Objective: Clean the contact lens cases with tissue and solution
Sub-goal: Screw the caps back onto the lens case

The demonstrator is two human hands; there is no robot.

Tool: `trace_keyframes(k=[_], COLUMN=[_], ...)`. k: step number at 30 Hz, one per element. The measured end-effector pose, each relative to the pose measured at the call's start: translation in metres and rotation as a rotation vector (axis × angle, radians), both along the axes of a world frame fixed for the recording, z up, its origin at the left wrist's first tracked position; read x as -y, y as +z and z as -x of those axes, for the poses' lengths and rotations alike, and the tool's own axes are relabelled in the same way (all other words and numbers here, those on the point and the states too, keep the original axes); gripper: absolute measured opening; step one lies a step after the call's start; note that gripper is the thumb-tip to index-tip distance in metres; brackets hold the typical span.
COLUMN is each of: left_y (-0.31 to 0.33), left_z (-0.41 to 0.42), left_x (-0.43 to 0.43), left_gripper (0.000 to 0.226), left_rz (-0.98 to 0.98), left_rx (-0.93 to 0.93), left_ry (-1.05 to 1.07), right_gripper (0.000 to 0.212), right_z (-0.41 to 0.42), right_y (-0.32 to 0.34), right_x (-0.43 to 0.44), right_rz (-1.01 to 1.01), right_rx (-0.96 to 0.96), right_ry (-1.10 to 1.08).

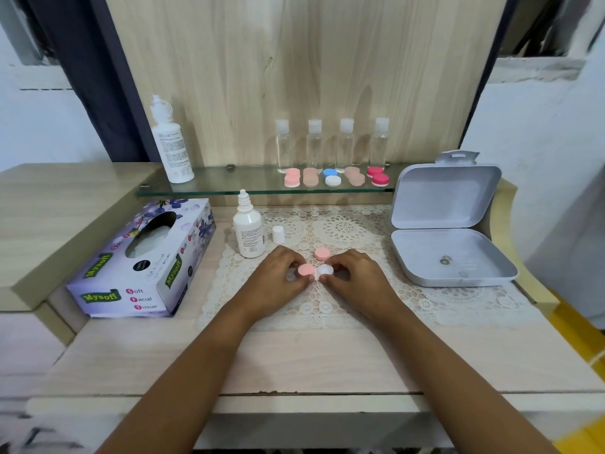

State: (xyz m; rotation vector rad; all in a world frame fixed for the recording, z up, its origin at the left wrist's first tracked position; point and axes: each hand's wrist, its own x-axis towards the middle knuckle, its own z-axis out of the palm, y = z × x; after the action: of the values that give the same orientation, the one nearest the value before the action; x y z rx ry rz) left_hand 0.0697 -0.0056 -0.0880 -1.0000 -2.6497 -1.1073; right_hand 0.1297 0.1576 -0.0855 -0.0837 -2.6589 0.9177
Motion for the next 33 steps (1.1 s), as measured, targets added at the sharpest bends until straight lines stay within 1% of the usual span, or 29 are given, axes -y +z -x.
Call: trace_keyframes(k=[1, 5, 7, 9, 12, 16, 21, 24, 27, 30, 33], left_y=[0.0, -0.001, -0.002, -0.002, -0.002, -0.001, -0.003, -0.004, -0.006, -0.007, -0.007], left_z=[0.0, -0.001, -0.001, 0.001, 0.002, 0.002, 0.003, 0.003, 0.001, -0.001, -0.002], left_x=[0.0, 0.002, 0.002, 0.0, 0.0, 0.001, 0.001, 0.001, 0.001, 0.001, 0.0], left_gripper=[0.021, 0.04, 0.042, 0.036, 0.027, 0.027, 0.028, 0.028, 0.029, 0.03, 0.03], left_rz=[0.014, 0.012, -0.013, -0.013, 0.005, 0.042, 0.121, 0.126, 0.086, 0.071, 0.073], left_rx=[-0.003, 0.011, 0.033, 0.025, 0.004, -0.046, -0.1, -0.104, -0.112, -0.126, -0.128], left_ry=[-0.017, -0.032, -0.003, 0.021, 0.003, -0.049, -0.066, -0.065, -0.03, -0.006, -0.003], right_gripper=[0.029, 0.029, 0.03, 0.029, 0.027, 0.025, 0.027, 0.028, 0.028, 0.026, 0.027], right_z=[0.0, 0.0, 0.0, 0.0, 0.0, 0.001, 0.0, 0.0, 0.0, 0.0, 0.003], right_y=[0.0, 0.0, 0.0, -0.001, -0.002, -0.002, -0.003, -0.003, -0.003, -0.001, 0.008], right_x=[0.0, 0.0, 0.0, -0.001, -0.001, 0.0, -0.001, -0.001, 0.0, 0.002, -0.002], right_rz=[0.0, -0.002, -0.006, -0.012, -0.012, -0.029, -0.054, -0.075, -0.082, -0.029, 0.103], right_rx=[-0.002, -0.006, -0.007, -0.008, -0.014, -0.019, -0.003, -0.002, -0.004, -0.012, 0.021], right_ry=[0.0, -0.002, 0.003, 0.007, 0.015, 0.018, 0.024, 0.028, 0.019, -0.005, -0.009])
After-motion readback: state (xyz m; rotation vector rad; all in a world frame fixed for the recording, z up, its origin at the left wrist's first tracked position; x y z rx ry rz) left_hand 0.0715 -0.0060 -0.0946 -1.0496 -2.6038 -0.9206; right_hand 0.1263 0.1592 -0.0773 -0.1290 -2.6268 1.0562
